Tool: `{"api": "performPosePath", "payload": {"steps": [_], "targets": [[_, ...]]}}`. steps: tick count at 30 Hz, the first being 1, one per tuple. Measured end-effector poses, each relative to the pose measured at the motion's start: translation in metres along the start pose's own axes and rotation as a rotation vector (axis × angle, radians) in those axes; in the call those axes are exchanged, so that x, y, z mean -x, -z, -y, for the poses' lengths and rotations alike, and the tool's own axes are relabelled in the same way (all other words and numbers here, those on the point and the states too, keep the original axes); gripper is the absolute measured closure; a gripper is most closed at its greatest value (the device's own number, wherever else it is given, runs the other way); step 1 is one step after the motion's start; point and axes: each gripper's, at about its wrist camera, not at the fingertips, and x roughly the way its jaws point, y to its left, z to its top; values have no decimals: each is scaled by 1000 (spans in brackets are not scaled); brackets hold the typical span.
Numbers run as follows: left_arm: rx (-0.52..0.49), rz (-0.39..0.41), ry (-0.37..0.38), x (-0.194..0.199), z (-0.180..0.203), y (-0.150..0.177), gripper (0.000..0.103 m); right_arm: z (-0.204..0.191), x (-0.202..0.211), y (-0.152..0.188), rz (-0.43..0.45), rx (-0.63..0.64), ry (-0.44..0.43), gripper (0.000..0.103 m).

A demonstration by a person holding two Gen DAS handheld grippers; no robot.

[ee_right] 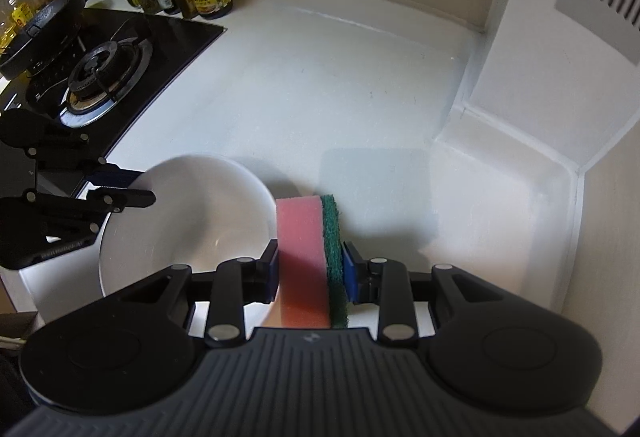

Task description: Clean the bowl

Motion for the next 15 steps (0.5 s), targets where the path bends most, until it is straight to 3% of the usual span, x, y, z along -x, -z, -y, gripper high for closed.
{"api": "performPosePath", "payload": {"steps": [3, 10, 15], "targets": [[-21, 2, -8, -6, -4, -7, 94, -1, -5, -6, 5, 0, 11, 76], [257, 15, 4, 14, -15, 13, 93, 8, -3, 1, 31, -72, -22, 76], [240, 13, -7, 11, -8, 18, 91, 14, 1, 12, 74, -163, -32, 76]]}}
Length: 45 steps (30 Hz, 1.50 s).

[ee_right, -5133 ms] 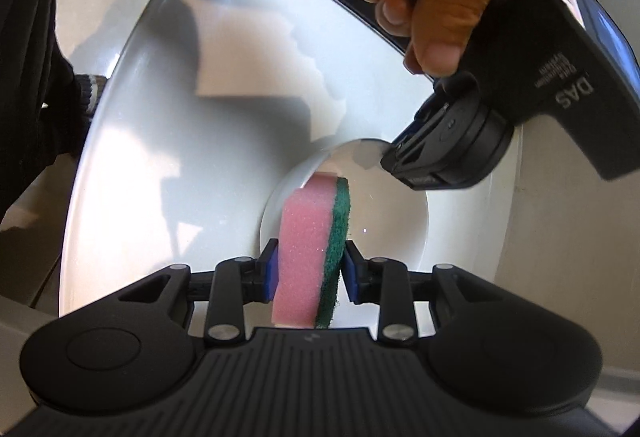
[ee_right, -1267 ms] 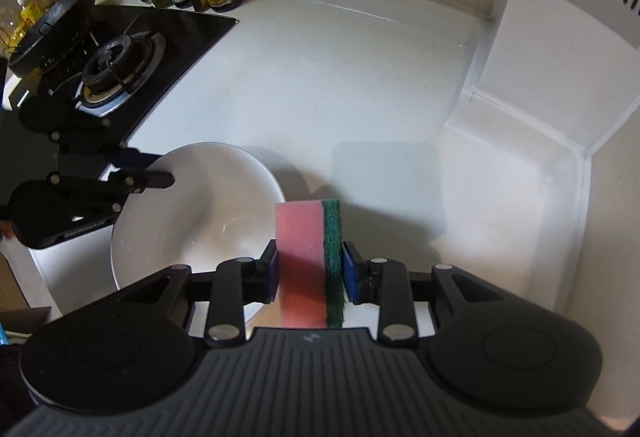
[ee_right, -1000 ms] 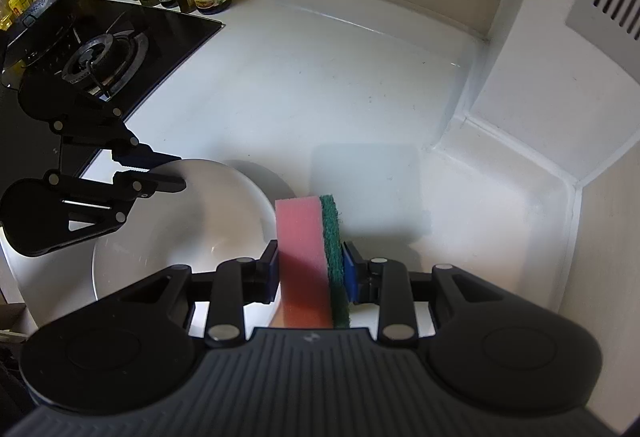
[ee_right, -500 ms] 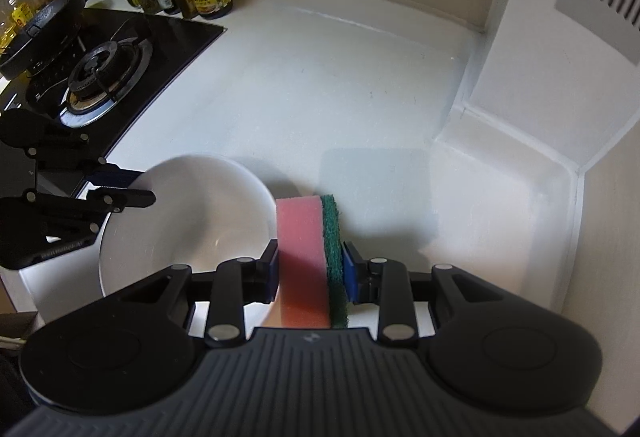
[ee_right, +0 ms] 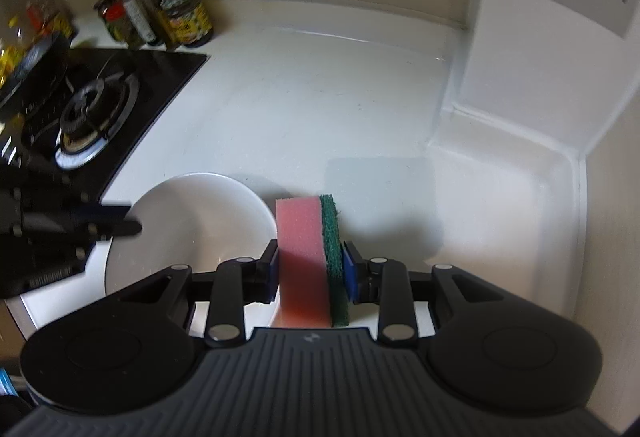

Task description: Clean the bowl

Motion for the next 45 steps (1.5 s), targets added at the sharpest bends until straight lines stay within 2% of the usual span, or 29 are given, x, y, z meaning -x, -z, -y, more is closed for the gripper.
{"api": "performPosePath", "payload": {"steps": [4, 9, 11, 14, 20, 21, 23, 29, 34, 41, 43, 45], "targets": [[-164, 7, -33, -4, 12, -4, 91, 2, 1, 3, 20, -43, 11, 76], [-396, 16, -29, -13, 23, -12, 89, 0, -4, -3, 26, -41, 43, 76], [-441, 27, -13, -15, 23, -14, 88, 0, -6, -5, 28, -36, 52, 76], [-342, 22, 29, -15, 11, -18, 88, -1, -6, -7, 30, -25, 63, 76], [84, -7, 34, -5, -6, -1, 89, 3, -1, 4, 64, -61, 47, 76], [121, -7, 33, -5, -6, 2, 89, 2, 0, 6, 70, -61, 50, 76], [121, -3, 21, -6, -3, 4, 86, -1, 0, 7, 69, -49, 53, 76], [-160, -29, -12, -17, 8, -9, 85, -10, -1, 5, 63, 0, 71, 76], [-363, 2, 48, -24, 7, -16, 84, -10, -5, -3, 65, 15, 80, 76], [-520, 55, 132, -25, 11, -11, 85, -6, -7, -6, 69, -5, 71, 76], [-506, 46, 140, -26, 12, -13, 85, -7, -7, -4, 70, -4, 72, 76], [-431, 16, 127, -27, 11, -15, 83, -7, -6, -2, 75, -8, 74, 76]]}}
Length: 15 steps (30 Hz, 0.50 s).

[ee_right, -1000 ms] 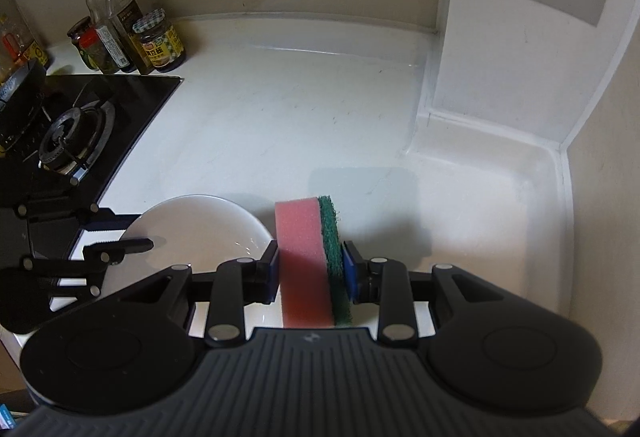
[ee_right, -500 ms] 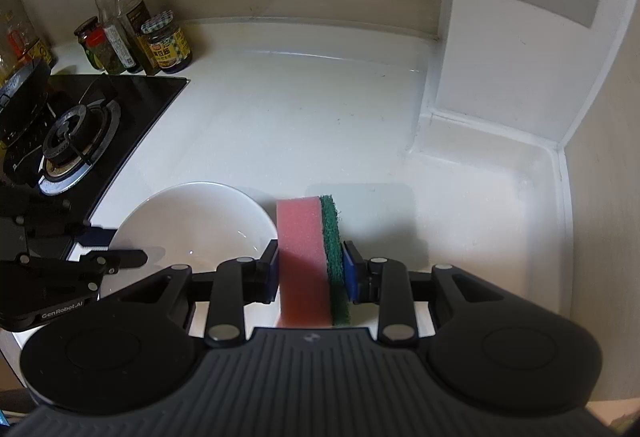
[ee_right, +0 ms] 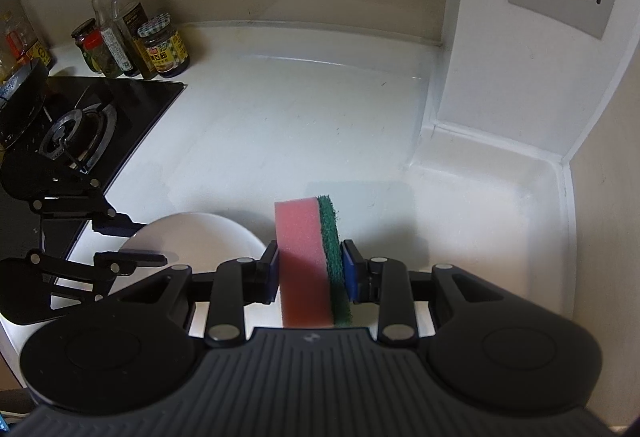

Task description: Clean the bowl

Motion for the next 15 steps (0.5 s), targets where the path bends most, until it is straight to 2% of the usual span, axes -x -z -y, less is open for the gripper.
{"api": "performPosePath", "payload": {"steps": [7, 10, 13, 14, 15], "targets": [[382, -66, -95, 10, -2, 11, 81, 1, 3, 5, 10, -14, -4, 76], [496, -69, -151, 14, 3, 17, 80, -2, 3, 7, 16, -14, -2, 76], [526, -67, -159, 11, 8, 20, 81, -6, 2, 8, 20, -8, -7, 76], [519, -62, -153, 10, 8, 20, 85, -8, 2, 8, 20, -6, -12, 76], [495, -59, -149, 10, 9, 19, 85, -10, 2, 8, 21, -4, -16, 76]]}}
